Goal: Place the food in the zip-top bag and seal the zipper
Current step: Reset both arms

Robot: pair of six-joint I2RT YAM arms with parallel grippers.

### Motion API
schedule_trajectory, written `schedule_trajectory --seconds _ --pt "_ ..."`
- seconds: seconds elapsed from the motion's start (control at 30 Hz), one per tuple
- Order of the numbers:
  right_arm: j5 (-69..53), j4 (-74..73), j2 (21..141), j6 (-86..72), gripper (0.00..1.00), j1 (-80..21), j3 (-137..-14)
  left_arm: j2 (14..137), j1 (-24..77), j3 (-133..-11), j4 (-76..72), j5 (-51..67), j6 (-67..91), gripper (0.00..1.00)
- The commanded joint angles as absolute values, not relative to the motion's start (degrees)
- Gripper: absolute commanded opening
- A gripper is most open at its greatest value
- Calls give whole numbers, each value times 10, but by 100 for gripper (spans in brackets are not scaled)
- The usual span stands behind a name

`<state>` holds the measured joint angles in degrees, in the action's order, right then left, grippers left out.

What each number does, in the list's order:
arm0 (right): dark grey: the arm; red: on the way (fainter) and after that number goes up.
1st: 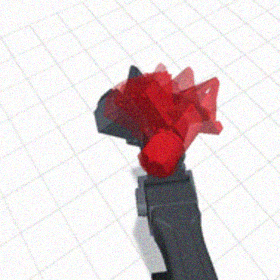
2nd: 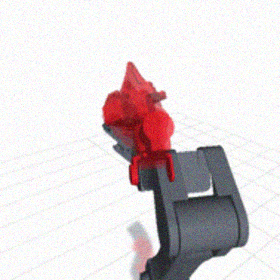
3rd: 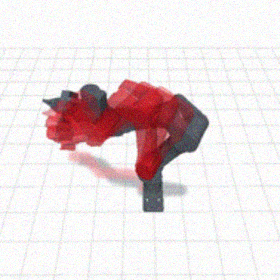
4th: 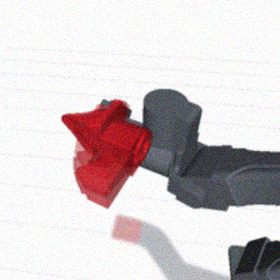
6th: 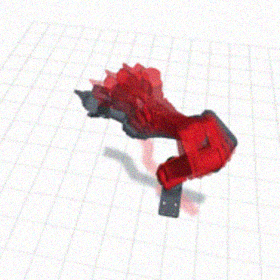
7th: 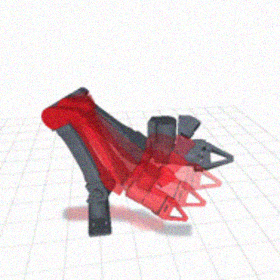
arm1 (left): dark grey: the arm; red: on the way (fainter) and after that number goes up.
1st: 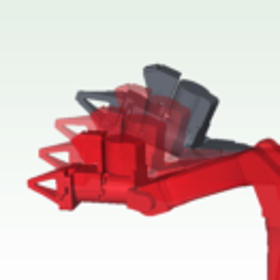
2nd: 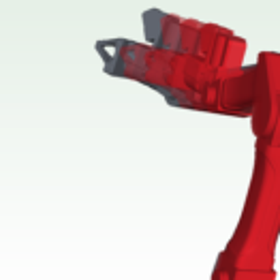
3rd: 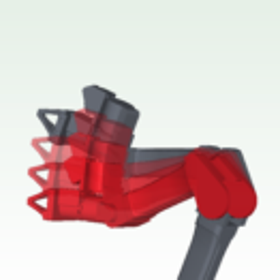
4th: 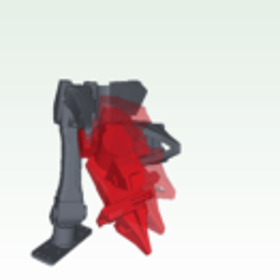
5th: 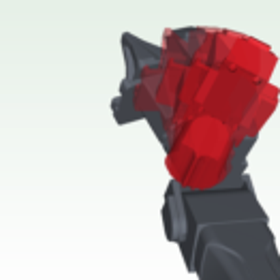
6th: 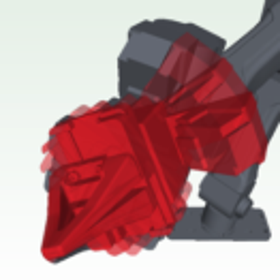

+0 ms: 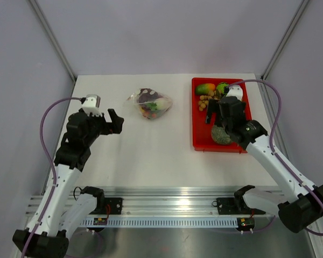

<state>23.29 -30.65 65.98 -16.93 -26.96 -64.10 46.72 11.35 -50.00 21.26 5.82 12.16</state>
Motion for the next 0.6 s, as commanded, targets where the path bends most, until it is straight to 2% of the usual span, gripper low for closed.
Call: schedule_trajectory --seconds 0.0,0.23,0.57 --pt "288 -362 604 -205 99 -269 -597 423 115 -460 206 24 141 99" --pt "287 -345 541 -225 99 -270 -550 417 115 -454 234 -18 128 99" --pt "280 -337 539 -242 100 -269 -540 454 115 -457 225 -4 143 99"
